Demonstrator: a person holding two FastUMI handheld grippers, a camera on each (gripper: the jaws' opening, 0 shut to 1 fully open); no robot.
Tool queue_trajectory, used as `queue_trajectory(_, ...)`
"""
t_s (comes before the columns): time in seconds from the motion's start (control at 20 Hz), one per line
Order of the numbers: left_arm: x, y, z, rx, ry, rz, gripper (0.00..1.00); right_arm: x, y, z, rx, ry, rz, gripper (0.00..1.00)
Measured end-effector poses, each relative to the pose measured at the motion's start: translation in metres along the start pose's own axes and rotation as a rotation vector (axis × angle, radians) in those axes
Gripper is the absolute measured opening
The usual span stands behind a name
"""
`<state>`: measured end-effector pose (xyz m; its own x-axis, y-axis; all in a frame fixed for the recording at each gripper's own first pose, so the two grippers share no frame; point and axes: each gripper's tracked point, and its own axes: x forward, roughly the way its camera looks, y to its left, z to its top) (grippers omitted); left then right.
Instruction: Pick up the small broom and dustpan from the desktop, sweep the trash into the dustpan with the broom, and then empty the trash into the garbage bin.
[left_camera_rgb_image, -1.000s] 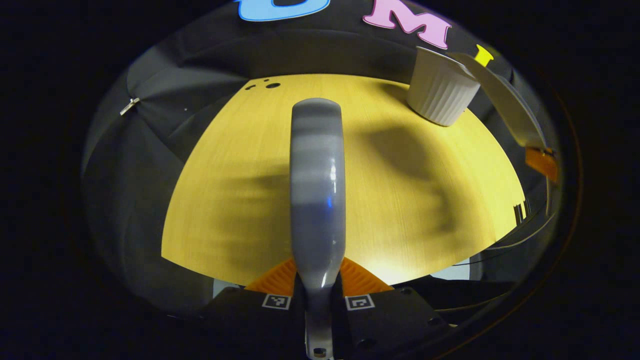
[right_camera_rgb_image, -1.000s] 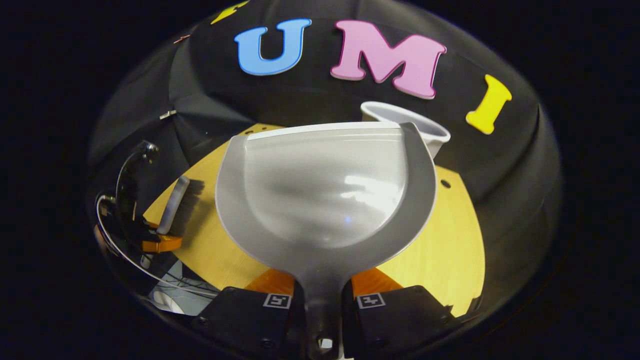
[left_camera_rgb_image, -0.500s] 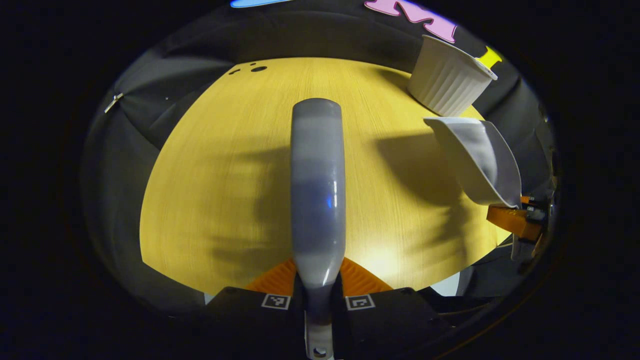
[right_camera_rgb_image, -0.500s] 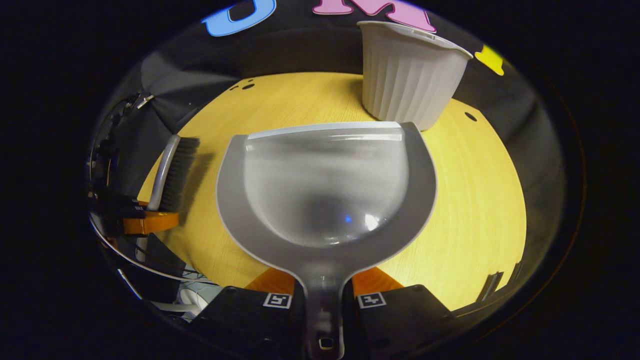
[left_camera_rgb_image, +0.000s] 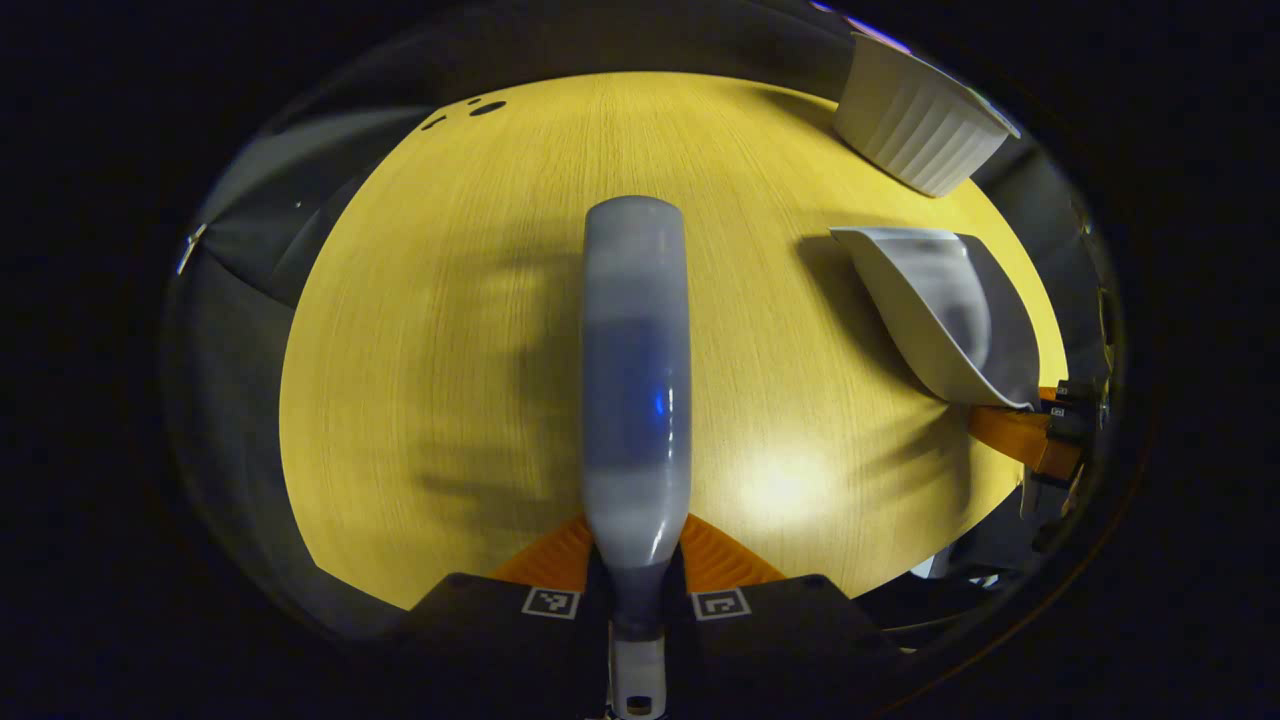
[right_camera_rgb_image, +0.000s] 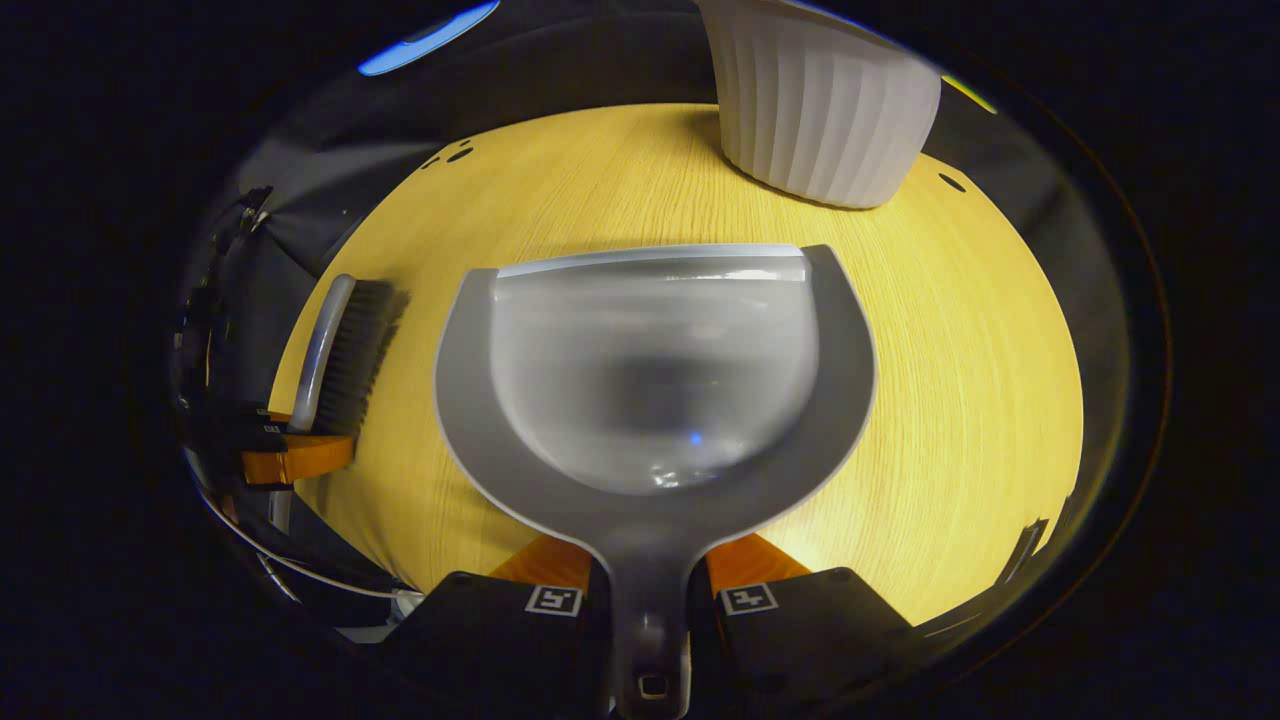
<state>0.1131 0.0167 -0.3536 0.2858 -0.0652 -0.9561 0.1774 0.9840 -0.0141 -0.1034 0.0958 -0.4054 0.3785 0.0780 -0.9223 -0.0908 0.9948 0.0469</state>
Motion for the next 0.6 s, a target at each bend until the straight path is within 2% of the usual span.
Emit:
queue_trajectory(0.2,-0.002,-0.002,0.005,0.018,0.003,0.025,0.32,-0.007,0.010,0.007,0.028,-0.015,0.030,0.41)
queue_trajectory(0.3,-0.008,-0.004,0.010,0.009,-0.018,0.011,0.31,-0.015,0.012,0.008,0.041,-0.023,0.043,0.46)
queue_trajectory(0.35,-0.014,-0.005,0.012,0.009,-0.029,0.009,0.34,-0.020,0.014,0.011,0.051,-0.029,0.057,0.54)
queue_trajectory(0.4,-0.019,-0.006,0.014,0.010,-0.038,0.012,0.43,-0.024,0.017,0.012,0.059,-0.033,0.067,0.60)
queue_trajectory(0.45,-0.025,-0.004,0.014,0.010,-0.050,0.016,0.53,-0.030,0.019,0.015,0.064,-0.042,0.075,0.86)
queue_trajectory(0.5,-0.032,0.000,0.014,0.007,-0.064,0.024,0.68,-0.036,0.017,0.019,0.062,-0.056,0.067,0.87)
queue_trajectory(0.55,-0.031,0.003,0.012,-0.001,-0.087,0.029,0.84,-0.039,0.017,0.021,0.061,-0.071,0.063,0.99)
queue_trajectory(0.6,-0.050,0.002,0.017,-0.011,-0.117,0.027,0.99,-0.050,0.017,0.025,0.055,-0.092,0.062,0.99)
